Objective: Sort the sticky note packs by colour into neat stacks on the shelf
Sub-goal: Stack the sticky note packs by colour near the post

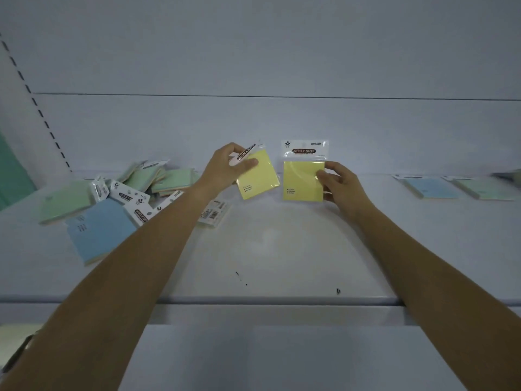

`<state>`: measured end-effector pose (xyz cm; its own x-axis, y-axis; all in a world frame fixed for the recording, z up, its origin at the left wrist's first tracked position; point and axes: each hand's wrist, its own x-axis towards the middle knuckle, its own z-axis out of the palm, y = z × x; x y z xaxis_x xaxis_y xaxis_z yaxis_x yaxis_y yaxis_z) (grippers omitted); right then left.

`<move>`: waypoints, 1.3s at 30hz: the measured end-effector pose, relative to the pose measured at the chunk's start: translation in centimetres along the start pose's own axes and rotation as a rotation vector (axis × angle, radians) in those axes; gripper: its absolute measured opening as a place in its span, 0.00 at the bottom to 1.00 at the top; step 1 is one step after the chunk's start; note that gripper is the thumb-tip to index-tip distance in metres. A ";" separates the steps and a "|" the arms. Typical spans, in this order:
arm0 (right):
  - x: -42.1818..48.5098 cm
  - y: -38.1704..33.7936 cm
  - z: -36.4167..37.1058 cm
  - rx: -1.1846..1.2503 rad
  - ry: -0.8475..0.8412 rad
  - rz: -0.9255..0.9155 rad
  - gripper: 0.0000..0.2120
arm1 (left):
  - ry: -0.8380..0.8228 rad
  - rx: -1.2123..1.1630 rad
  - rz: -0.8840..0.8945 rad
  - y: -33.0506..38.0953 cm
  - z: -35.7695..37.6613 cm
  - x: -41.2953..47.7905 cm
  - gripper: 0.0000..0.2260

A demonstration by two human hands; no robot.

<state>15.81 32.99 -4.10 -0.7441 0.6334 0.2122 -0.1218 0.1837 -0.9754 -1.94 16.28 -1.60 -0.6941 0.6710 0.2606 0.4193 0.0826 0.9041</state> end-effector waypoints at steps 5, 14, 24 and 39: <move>-0.3 -0.2 -0.1 -0.005 0.029 0.003 0.10 | -0.110 -0.102 -0.191 -0.4 -0.4 -0.5 0.20; -1.1 -2.1 -1.8 -0.069 0.099 -0.044 0.12 | -0.012 -0.303 -0.081 0.5 2.0 -2.1 0.28; -6.9 -3.0 -12.4 -0.079 0.247 -0.031 0.20 | -0.125 -0.315 0.063 5.4 12.0 -3.9 0.26; -14.5 -2.4 -38.9 -0.153 0.349 0.020 0.20 | -0.069 -0.142 0.120 16.6 39.0 -6.4 0.15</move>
<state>52.44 52.61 -2.54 -0.4737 0.8511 0.2264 0.0093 0.2619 -0.9651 32.23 42.11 -1.50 -0.6006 0.7188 0.3501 0.4063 -0.1028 0.9080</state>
